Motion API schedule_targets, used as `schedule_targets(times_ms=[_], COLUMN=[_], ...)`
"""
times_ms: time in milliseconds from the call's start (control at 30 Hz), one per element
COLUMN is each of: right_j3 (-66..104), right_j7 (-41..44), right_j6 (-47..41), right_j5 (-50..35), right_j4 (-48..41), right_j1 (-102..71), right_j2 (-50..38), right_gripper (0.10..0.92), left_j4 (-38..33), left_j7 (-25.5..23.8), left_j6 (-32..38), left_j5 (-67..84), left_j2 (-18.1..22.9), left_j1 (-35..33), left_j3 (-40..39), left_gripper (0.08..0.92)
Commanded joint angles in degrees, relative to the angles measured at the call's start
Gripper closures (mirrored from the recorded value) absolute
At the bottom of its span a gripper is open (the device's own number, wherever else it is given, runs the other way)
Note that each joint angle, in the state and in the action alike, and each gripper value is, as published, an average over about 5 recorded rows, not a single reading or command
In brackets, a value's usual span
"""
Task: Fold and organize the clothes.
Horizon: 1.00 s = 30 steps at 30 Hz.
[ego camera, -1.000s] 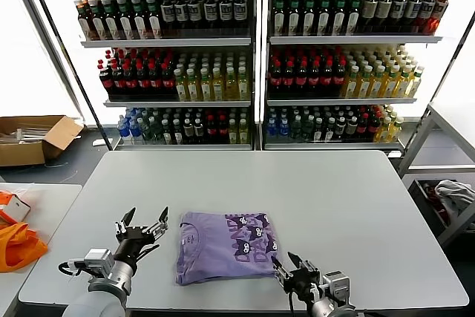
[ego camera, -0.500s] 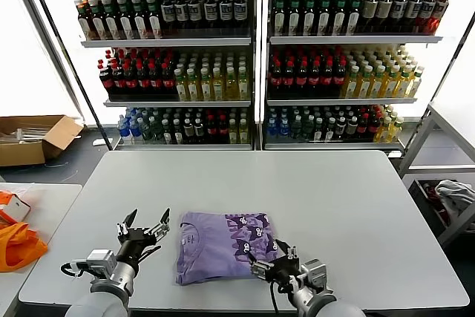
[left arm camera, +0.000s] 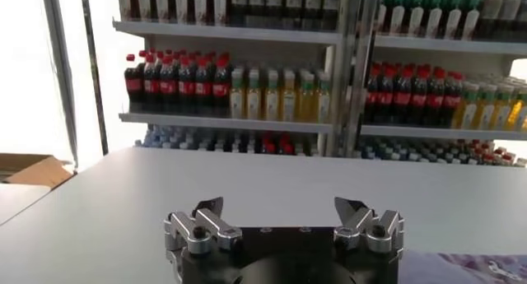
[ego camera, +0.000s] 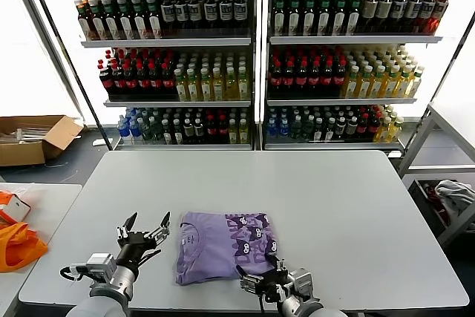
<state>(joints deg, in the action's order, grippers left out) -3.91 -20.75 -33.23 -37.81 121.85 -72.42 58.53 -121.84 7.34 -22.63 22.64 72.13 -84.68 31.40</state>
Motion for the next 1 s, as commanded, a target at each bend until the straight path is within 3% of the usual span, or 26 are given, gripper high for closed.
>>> schedule_targets(times_ms=[33,233,367,633,1000], right_j3=[-1.5,0.2,0.2,-8.5,-18.1], right_j7=[-0.8,-0.8,1.2,3.8,5.3], right_j6=[-0.1,-0.1,0.1,0.1,-0.1], right_j5=[0.4,1.4,9.6,13.9,8.6], right_j4=[-1.3,4.7,6.4,-4.5,-12.2], right_j1=[0.6,0.4,2.8,14.4,24.2], right_j2=[0.4,-0.3,0.7,4.1,2.7], right_gripper=[0.203,0.203,0.203,0.203,0.203], left_j4=[0.0,-0.3,-0.9,-1.3,-0.6], left_j7=[-0.1,-0.1,0.0,0.6,0.5], left_j6=[0.1,0.2,0.2,1.2,0.6], left_j5=[0.0,0.2,0.2,-0.3,-0.8], left_j2=[-0.2,0.1,0.3,1.2,2.5], left_j1=[-0.2,-0.1,-0.3,-0.4,-0.5], left_j3=[0.1,0.3,0.4,0.6,1.2], left_gripper=[0.177,0.177,0.177,0.177,0.177])
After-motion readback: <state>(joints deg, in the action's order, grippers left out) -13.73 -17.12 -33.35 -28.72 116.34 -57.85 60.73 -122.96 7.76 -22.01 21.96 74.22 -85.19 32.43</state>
